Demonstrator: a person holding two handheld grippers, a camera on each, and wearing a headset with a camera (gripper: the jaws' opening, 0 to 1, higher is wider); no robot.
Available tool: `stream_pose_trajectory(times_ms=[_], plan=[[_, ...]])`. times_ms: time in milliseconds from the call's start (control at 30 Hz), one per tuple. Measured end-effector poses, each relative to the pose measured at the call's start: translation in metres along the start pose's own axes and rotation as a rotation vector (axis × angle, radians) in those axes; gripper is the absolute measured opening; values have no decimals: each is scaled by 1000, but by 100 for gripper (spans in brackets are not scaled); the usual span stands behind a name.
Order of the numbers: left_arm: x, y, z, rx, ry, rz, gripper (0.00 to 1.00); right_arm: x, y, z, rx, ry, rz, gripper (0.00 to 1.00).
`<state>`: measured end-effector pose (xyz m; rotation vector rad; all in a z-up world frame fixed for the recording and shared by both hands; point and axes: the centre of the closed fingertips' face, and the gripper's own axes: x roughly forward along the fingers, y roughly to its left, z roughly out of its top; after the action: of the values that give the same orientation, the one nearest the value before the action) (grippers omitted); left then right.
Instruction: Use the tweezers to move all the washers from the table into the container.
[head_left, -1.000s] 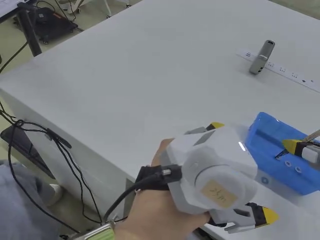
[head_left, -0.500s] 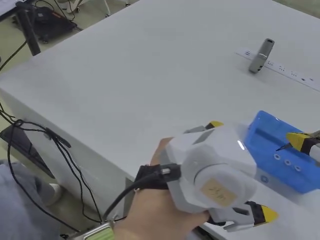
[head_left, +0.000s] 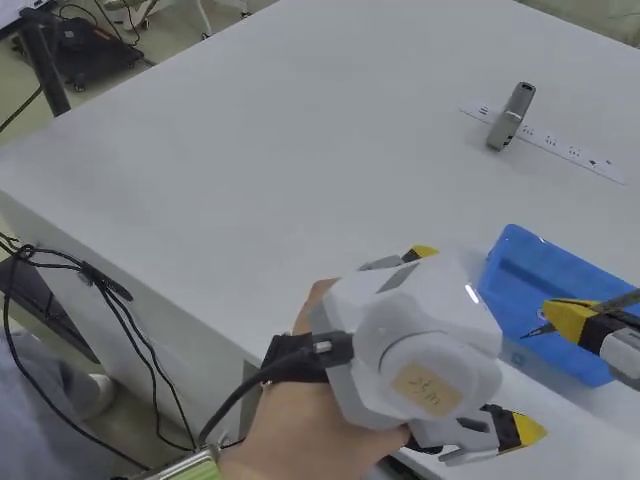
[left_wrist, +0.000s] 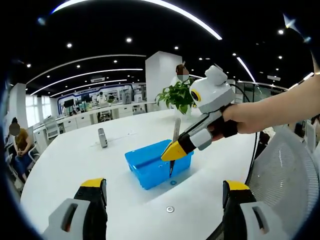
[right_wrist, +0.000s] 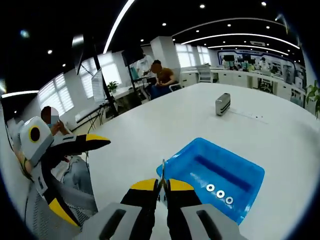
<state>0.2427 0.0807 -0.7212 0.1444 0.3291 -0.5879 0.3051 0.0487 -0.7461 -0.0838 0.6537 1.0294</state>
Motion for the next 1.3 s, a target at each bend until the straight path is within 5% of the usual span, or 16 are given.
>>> stream_pose_trajectory(times_ms=[167,467,1300], plan=[[0,0,0,-1,2,2,99,7,-11,-21,-3,59,-36,3],[0,1,-1,2,5,3,99,11,-27,-24,-67,96,-94,3],[0,1,-3,0,12,2,99,17,-19,-29,-80,114,-60,4]])
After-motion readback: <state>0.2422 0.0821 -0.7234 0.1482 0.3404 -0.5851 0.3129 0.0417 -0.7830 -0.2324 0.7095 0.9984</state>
